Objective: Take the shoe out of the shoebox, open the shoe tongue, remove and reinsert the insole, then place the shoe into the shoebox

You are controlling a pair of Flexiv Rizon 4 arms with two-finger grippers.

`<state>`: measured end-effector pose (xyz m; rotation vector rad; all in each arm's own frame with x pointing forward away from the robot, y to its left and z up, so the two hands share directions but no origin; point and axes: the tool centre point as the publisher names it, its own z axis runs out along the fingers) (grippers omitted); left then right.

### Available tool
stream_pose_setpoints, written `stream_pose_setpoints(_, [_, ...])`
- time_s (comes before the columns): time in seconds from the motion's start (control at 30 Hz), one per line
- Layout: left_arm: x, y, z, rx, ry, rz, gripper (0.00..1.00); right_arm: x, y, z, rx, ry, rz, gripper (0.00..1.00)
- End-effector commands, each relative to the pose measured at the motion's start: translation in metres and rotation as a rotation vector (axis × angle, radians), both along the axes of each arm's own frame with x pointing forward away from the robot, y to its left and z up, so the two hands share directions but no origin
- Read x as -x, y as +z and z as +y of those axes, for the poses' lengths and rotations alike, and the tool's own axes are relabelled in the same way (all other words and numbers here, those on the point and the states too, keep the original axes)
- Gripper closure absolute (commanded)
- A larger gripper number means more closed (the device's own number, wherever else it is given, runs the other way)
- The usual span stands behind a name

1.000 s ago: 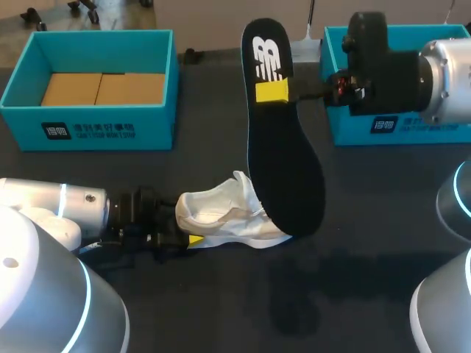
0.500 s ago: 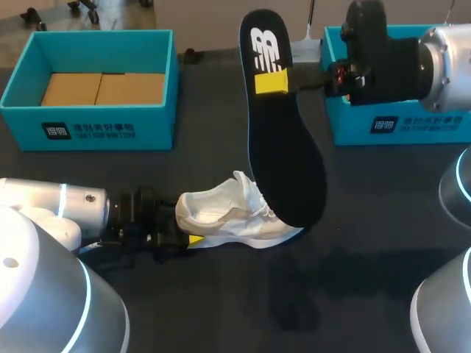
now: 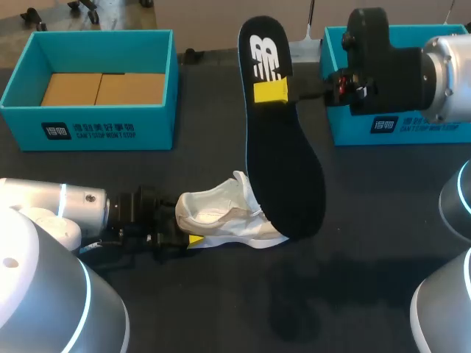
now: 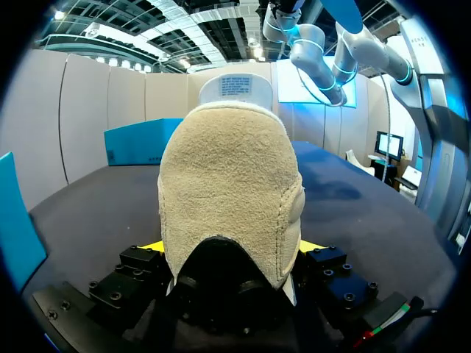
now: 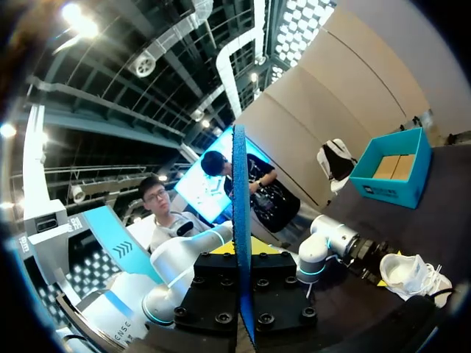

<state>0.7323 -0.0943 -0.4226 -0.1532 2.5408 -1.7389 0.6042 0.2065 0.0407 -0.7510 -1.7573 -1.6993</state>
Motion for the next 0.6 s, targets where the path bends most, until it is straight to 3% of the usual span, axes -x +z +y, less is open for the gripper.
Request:
stream_pose_setpoints(0.03, [0.0006,-0.0027,-0.0002,-0.004,-0.001,0.0,1.0,0.0074,-0.0038,0.0026,-0.002,-0.015,0.004,1.0])
stream_pose_setpoints(0.6, [0.0006,-0.0027,-0.0002,-0.004,-0.001,0.0,1.0,0.0105,-0.0077,0.0048,-0.004,0.005,0.002,1.0])
